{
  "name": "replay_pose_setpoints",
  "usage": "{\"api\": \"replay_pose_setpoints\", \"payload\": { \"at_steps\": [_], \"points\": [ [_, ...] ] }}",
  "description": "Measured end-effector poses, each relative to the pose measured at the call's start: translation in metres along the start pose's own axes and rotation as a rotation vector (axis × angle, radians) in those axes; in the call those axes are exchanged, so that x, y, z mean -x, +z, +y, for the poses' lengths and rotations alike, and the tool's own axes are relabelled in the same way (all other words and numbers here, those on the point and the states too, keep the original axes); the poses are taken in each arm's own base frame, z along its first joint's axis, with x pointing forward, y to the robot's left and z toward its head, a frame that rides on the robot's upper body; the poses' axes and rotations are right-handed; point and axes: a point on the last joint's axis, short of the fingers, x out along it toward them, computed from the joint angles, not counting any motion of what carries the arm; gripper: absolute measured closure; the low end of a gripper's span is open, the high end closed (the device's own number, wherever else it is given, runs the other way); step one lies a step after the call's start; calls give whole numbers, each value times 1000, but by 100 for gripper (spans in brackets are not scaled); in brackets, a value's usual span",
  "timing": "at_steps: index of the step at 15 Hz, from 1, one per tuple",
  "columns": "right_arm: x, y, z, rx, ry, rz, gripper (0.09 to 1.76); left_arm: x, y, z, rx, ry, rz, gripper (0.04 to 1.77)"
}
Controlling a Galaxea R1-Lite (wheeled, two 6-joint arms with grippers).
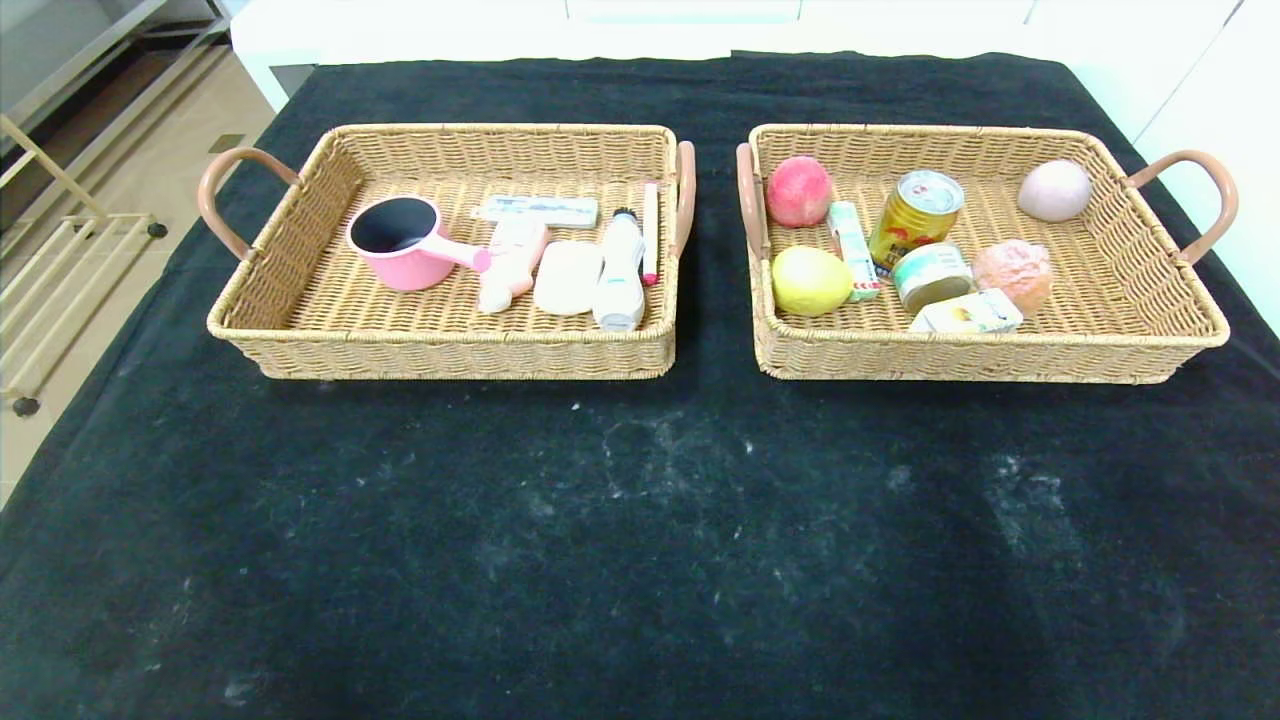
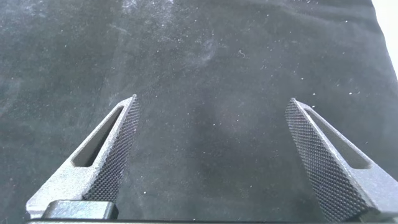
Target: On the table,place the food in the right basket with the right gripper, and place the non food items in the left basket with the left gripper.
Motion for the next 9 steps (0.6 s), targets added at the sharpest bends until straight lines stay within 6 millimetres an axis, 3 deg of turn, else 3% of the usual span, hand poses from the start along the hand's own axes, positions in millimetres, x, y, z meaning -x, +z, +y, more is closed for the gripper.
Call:
{"api": "replay_pose_setpoints", "payload": {
  "at_steps": [9],
  "points": [
    [0,-1,0,-30,3,6,14,0,-2,1,77,45,17,9]
  ]
}}
